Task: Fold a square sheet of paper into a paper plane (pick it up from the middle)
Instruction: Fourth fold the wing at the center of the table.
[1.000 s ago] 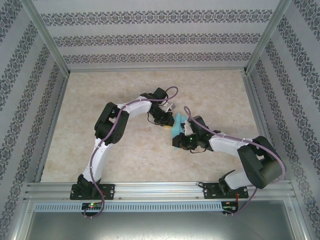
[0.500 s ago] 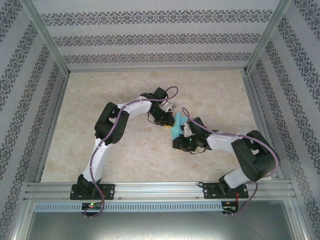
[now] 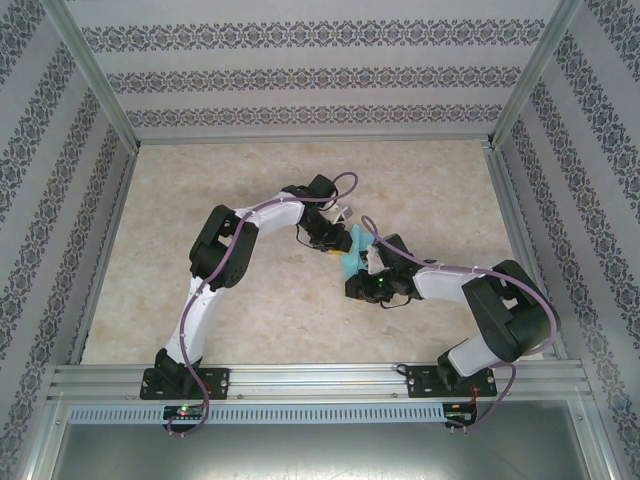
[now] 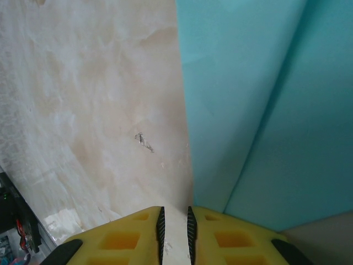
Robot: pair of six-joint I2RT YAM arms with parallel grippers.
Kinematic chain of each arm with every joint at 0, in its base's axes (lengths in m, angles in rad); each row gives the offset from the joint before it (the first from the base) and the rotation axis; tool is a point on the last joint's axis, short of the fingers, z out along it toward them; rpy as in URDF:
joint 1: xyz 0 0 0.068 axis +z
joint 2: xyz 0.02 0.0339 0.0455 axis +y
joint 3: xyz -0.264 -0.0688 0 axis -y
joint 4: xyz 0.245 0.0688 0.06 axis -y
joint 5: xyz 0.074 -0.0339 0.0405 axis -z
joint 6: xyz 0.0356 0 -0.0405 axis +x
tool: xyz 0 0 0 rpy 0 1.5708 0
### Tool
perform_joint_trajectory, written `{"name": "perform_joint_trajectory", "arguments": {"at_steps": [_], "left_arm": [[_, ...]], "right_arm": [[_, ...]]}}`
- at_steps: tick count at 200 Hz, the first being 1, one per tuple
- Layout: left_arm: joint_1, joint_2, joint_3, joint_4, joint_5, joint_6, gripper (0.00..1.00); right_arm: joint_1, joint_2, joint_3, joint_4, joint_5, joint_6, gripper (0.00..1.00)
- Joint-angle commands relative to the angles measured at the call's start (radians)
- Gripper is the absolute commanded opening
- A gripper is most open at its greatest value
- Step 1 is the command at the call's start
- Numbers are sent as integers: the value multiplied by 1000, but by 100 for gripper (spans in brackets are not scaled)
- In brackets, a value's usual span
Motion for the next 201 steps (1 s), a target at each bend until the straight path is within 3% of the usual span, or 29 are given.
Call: {"name": "perform_joint_trajectory", "arguments": {"at_steps": [1,93,123,156,201], "left_arm": [[-1,-40,28,-53,-77,13,28],[-4,-78,34,-101,-109,42,28],[-7,-80,34,-105,-93,45,22],[-12,-82,43,-99,-64,41,6],[-24,-67,77,-98,-41,32,5]], "right_arm": [[3,32,-19,-84,53,-31,21],[-12,34,-12,-87,39,-43,21],[-13,37,-10,-85,33,-43,21],[-14,38,-9,-83,27,-49,21],[-17,46,-16,-78,20,-66,21]]}}
